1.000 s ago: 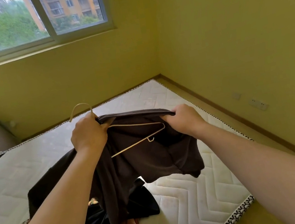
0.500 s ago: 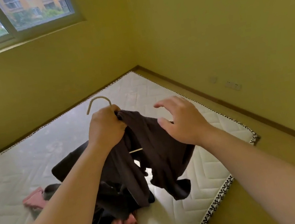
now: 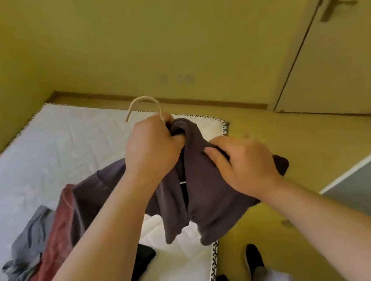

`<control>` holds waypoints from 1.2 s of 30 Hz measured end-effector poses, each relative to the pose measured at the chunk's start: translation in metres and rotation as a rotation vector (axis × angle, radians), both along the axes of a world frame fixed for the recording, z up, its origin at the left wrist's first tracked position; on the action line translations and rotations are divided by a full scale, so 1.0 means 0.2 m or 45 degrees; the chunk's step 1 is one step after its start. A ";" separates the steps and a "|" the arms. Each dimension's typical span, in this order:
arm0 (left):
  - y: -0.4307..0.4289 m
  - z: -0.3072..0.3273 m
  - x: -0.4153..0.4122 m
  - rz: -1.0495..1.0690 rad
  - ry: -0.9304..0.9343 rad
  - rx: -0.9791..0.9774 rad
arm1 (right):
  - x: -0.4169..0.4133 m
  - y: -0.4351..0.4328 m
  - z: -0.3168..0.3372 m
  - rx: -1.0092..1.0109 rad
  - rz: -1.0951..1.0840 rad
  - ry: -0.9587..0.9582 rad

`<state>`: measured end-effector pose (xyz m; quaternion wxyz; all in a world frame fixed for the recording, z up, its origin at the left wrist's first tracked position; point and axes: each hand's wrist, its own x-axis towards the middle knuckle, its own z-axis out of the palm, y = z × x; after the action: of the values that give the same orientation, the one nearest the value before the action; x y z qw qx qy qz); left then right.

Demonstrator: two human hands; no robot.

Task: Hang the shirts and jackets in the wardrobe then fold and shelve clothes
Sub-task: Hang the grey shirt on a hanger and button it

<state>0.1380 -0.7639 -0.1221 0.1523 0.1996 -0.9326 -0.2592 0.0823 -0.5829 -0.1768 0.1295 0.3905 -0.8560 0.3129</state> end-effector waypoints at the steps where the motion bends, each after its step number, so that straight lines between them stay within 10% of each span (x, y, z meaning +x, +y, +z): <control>1: 0.06 0.00 -0.05 -0.070 -0.016 0.004 | 0.00 0.08 0.00 0.002 -0.062 0.011; 18: 1.61 0.10 -0.43 -1.433 -0.031 0.025 | 0.33 1.53 -0.01 0.025 -1.232 0.321; 36: 3.33 0.26 0.09 -2.458 0.123 0.236 | 1.23 2.72 0.05 -0.005 -2.318 0.503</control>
<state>0.1551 -0.0976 -0.0694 -0.1041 -0.6514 -0.6635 -0.3529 0.3277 -0.0386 -0.1673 0.4689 -0.3853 -0.7945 0.0202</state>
